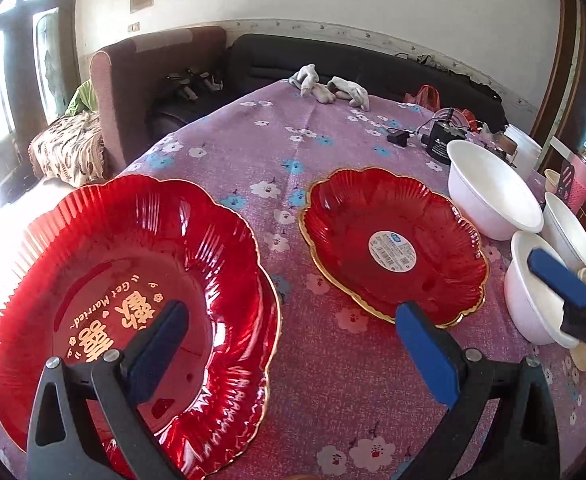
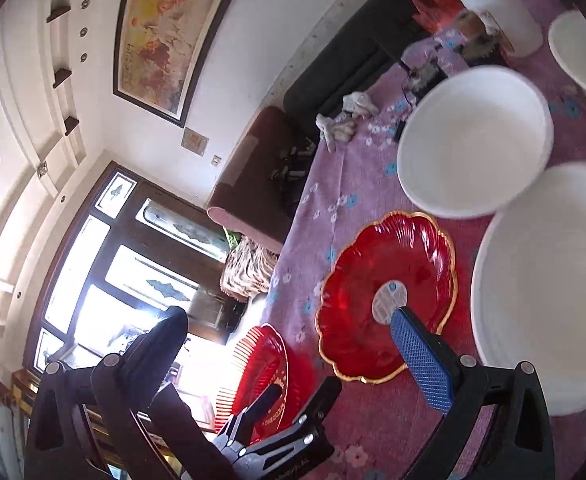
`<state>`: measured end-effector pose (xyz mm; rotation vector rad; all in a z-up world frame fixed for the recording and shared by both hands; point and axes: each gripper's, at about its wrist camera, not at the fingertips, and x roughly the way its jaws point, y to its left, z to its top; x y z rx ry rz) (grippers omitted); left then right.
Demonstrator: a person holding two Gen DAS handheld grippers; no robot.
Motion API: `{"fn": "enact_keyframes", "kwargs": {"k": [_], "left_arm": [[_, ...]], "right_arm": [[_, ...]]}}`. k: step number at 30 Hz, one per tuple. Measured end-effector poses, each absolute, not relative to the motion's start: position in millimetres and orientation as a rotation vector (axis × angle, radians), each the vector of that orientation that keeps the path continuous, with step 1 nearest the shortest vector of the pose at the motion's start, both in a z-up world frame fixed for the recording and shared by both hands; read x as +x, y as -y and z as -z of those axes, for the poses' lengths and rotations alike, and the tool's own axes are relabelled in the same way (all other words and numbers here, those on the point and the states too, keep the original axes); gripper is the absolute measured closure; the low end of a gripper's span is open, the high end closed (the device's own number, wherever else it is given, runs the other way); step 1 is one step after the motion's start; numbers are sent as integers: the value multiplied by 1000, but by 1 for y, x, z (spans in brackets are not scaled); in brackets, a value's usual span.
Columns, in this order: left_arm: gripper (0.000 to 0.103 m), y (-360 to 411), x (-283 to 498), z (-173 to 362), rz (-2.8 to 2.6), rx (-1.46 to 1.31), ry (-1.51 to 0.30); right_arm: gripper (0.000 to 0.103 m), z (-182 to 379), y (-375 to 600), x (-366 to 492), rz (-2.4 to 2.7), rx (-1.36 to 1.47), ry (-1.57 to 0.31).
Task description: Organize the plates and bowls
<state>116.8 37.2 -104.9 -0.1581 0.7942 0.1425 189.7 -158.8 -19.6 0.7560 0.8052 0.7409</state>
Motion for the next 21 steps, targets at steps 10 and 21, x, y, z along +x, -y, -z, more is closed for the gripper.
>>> {"fn": "enact_keyframes", "kwargs": {"k": [10, 21], "left_arm": [[0, -22, 100, 92, -98, -85, -690], [0, -16, 102, 91, -87, -65, -686]], "right_arm": [[0, 58, 175, 193, -647, 858, -895], [0, 34, 173, 176, -706, 789, -837]]}}
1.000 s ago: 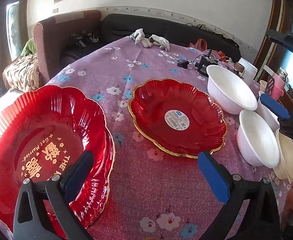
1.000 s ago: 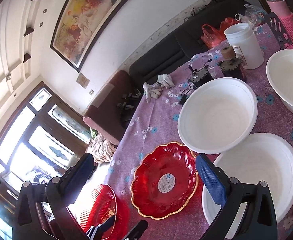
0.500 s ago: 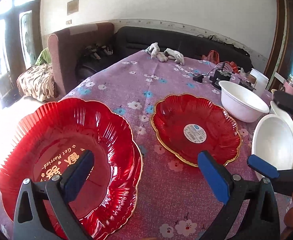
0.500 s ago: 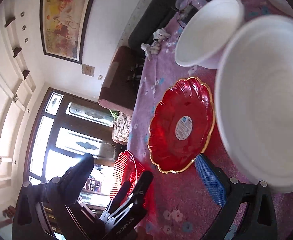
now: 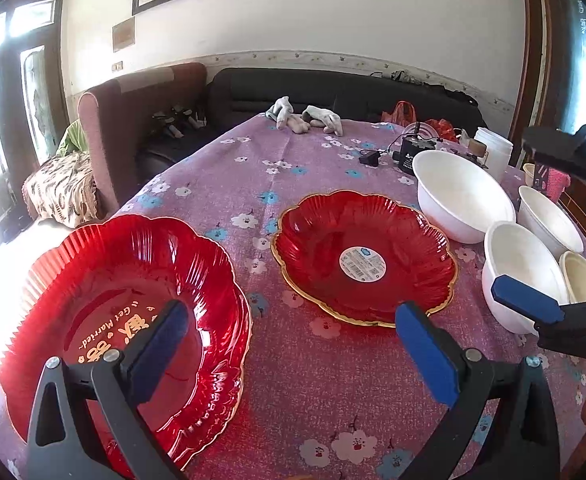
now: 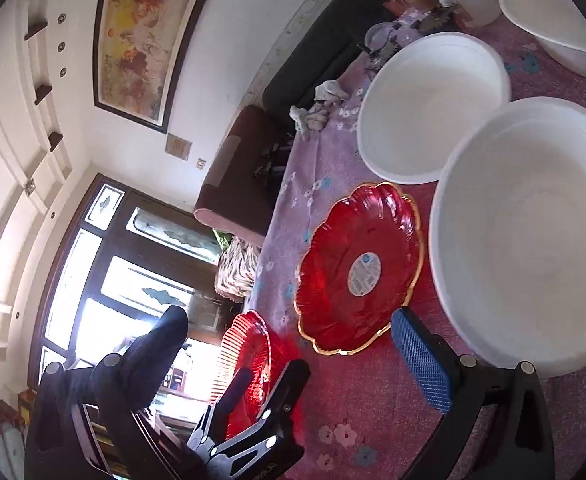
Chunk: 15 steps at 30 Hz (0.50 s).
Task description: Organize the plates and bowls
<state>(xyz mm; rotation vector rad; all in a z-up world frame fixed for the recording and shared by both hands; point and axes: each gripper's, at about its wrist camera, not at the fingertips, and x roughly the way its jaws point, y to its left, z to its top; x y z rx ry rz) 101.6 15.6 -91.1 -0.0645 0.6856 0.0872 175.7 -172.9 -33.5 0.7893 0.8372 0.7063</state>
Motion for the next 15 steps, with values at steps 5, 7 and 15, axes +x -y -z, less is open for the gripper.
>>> {"fn": "enact_keyframes", "kwargs": {"k": [5, 7, 15], "left_arm": [[0, -13, 100, 92, -82, -48, -687], [0, -11, 101, 94, -71, -44, -695], [0, -4, 107, 101, -50, -30, -737]], "right_arm": [[0, 39, 162, 170, -746, 795, -857], [0, 46, 160, 172, -752, 822, -882], [0, 58, 153, 177, -690, 797, -941]]}}
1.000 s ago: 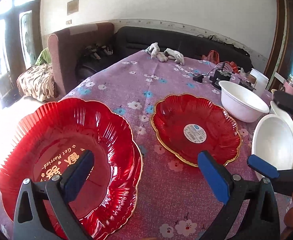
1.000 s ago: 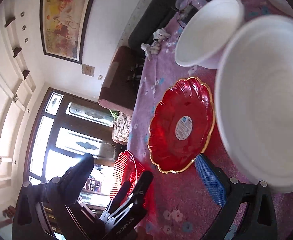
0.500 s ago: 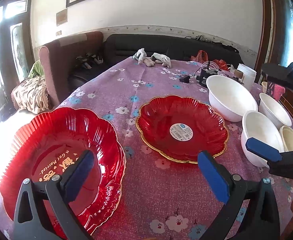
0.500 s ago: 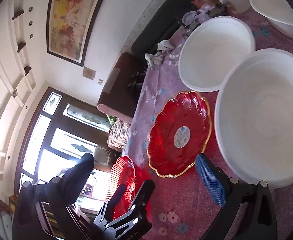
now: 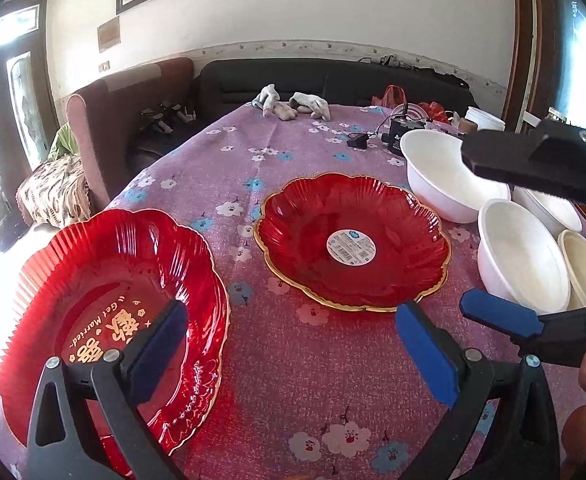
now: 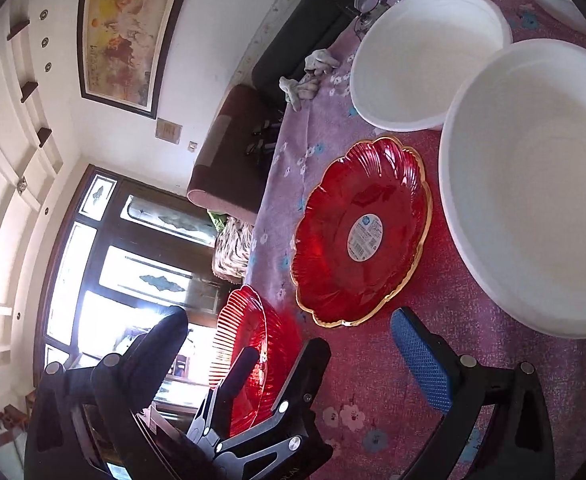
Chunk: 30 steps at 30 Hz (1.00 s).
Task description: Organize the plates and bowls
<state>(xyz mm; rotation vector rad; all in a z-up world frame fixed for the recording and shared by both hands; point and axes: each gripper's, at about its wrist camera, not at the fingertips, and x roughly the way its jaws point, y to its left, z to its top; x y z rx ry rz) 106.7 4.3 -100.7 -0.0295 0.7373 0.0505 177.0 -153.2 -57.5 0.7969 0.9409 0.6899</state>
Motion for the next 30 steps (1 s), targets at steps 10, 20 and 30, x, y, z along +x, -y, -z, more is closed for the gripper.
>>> {"fn": "enact_keyframes", "kwargs": {"k": [10, 20, 30], "left_arm": [[0, -17, 130, 122, -61, -108, -885], [0, -25, 123, 120, -78, -92, -870], [0, -47, 121, 114, -12, -229, -877]], "right_arm": [[0, 72, 153, 196, -557, 799, -979], [0, 81, 152, 218, -409, 848, -970], [93, 88, 155, 218, -231, 735, -957]]}}
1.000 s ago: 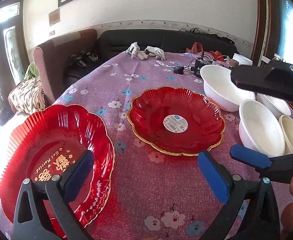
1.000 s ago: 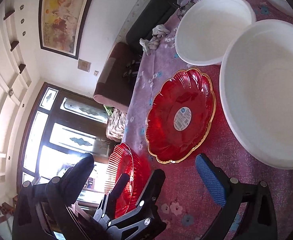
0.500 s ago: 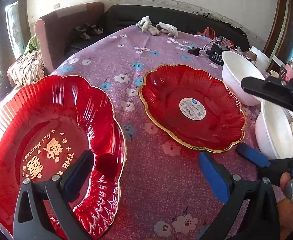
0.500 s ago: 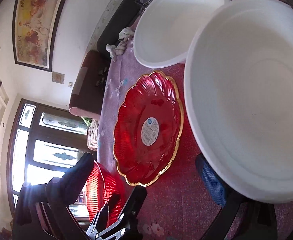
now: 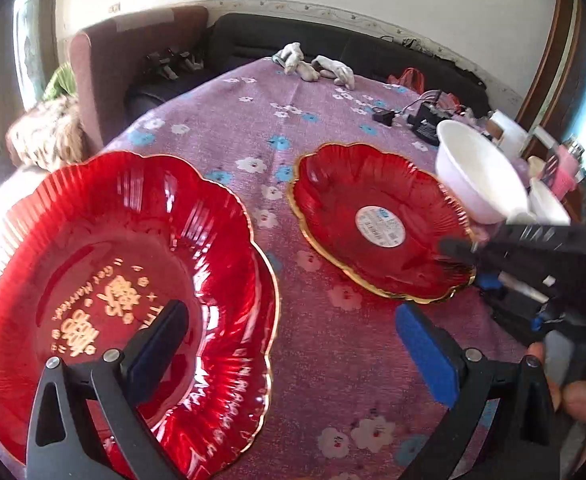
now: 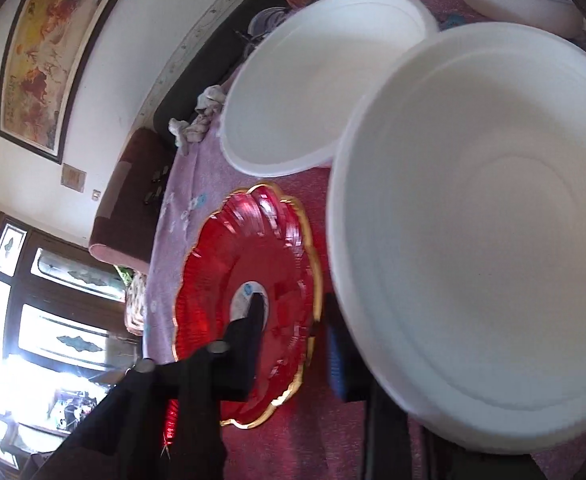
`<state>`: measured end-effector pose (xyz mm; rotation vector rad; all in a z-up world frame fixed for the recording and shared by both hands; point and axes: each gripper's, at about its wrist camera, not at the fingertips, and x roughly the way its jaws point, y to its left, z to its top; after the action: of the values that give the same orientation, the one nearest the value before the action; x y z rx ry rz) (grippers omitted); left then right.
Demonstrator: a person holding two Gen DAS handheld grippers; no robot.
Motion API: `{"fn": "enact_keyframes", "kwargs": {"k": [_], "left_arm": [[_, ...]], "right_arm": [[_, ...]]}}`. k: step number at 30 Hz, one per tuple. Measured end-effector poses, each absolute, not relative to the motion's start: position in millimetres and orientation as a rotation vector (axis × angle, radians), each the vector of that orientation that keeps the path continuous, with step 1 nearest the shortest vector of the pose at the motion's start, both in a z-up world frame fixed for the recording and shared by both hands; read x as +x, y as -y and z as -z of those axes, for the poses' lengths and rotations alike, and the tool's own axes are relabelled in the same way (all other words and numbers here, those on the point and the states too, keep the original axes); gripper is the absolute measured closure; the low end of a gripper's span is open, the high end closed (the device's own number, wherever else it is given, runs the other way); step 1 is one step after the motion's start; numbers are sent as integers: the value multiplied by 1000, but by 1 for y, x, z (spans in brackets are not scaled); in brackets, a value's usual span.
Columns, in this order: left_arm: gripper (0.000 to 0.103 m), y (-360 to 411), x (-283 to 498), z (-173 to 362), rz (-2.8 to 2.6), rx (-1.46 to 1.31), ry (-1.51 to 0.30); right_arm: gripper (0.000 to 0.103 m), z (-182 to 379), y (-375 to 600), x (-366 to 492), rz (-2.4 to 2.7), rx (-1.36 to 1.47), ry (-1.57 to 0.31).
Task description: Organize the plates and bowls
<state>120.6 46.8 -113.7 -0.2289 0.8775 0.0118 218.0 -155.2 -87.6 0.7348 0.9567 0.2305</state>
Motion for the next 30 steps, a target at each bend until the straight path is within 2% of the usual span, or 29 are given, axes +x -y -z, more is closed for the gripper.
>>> {"fn": "enact_keyframes", "kwargs": {"k": [8, 20, 30], "left_arm": [[0, -61, 131, 116, 61, -416, -925], [0, -68, 125, 90, 47, -433, -961], [0, -51, 80, 85, 73, -400, -990]], "right_arm": [[96, 89, 161, 213, -255, 717, -955], [96, 90, 169, 193, -300, 720, -994], [97, 92, 185, 151, -338, 717, -1009]]}}
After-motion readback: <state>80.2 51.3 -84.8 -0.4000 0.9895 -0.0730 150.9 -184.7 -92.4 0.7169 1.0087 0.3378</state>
